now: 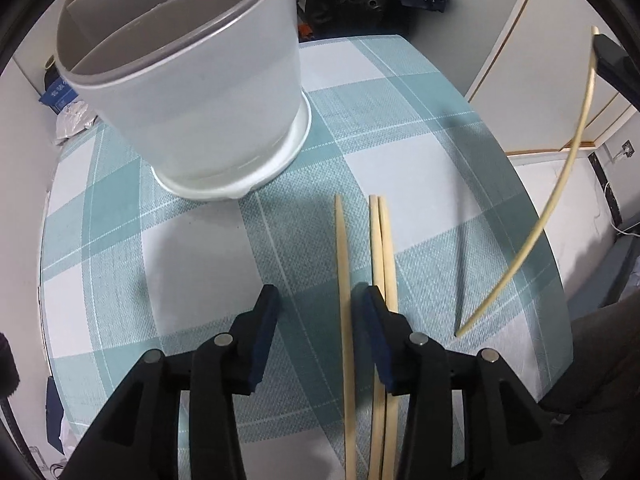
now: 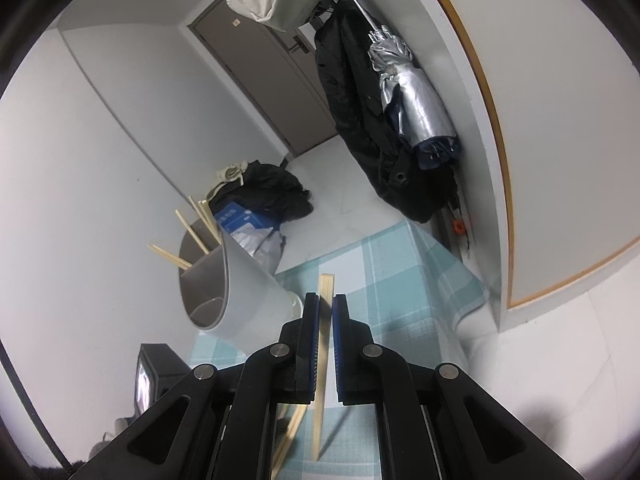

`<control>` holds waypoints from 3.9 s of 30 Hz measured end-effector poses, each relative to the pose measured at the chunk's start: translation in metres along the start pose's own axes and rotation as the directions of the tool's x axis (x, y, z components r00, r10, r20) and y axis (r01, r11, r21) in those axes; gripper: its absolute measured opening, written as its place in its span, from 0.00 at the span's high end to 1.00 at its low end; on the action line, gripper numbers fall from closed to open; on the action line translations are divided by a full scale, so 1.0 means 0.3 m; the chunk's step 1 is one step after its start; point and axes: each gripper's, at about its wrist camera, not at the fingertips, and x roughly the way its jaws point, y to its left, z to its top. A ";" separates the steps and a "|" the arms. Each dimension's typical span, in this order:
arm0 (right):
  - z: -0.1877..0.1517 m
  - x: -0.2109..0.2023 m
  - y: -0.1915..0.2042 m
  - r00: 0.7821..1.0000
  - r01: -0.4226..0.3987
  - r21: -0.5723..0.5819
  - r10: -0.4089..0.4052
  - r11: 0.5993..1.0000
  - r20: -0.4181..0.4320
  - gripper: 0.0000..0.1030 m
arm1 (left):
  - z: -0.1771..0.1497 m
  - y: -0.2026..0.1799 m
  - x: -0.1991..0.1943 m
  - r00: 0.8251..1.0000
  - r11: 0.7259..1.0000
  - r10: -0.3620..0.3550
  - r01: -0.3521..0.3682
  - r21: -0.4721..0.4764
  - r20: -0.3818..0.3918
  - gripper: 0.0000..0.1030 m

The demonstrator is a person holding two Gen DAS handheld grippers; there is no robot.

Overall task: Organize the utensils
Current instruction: 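Lift the left tool's chopstick off the cloth, then carry both held chopsticks up over the white holder, then open both tools to drop the chopsticks into the holder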

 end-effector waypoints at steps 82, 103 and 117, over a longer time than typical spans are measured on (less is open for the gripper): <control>0.451 0.019 0.729 0.974 -0.011 -0.449 0.111 0.893 0.197 0.95 | 0.390 0.268 -0.758 0.780 0.990 -0.015 0.098 -0.098 0.626 0.99; 0.328 0.333 0.589 0.995 -0.082 -0.443 0.096 0.893 0.007 0.92 | 0.426 0.344 -0.501 0.868 0.991 -0.099 0.129 -0.027 0.487 0.99; 0.290 0.162 0.454 0.996 -0.021 -0.307 0.048 0.952 0.078 0.62 | 0.336 0.278 -0.569 0.852 0.996 0.046 0.003 -0.092 0.522 0.43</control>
